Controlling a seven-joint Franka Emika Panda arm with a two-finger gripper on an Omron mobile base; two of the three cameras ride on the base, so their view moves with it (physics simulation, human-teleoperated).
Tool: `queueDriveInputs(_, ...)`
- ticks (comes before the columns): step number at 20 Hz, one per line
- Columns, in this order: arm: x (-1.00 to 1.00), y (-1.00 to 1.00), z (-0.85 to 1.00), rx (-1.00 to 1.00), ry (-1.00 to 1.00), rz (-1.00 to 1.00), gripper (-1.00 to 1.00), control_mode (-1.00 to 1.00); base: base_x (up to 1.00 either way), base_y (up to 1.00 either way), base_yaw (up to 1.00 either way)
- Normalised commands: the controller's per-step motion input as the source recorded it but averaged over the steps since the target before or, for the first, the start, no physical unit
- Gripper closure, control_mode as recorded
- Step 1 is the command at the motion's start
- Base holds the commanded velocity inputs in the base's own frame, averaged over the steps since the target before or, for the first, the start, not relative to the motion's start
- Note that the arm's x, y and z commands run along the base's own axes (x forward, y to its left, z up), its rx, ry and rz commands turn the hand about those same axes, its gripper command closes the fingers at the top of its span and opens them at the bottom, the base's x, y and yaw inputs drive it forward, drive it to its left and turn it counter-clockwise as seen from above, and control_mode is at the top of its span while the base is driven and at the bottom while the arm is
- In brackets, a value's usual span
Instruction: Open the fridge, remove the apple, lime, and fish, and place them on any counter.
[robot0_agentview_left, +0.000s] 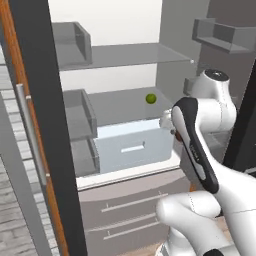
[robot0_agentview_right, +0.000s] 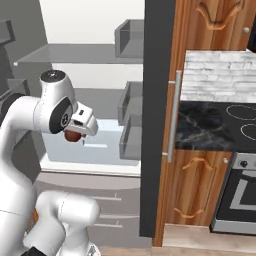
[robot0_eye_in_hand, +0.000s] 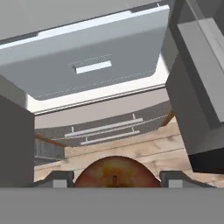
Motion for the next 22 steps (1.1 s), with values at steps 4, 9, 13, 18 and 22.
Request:
queueDriveInputs(4,0.00,0.00,0.00,0.00,0.00,0.00,1.00,1.00,-0.90,0.44,0.05)
queueDriveInputs(9,0.00,0.00,0.00,0.00,0.00,0.00,1.00,1.00,-0.71,0.70,0.27)
queueDriveInputs(13,0.00,0.00,0.00,0.00,0.00,0.00,1.00,1.00,-0.63,0.40,0.70)
queueDriveInputs(18,0.00,0.00,0.00,0.00,0.00,0.00,1.00,1.00,-0.53,0.23,0.87)
queueDriveInputs(22,0.00,0.00,0.00,0.00,0.00,0.00,1.00,1.00,-0.44,0.31,0.88)
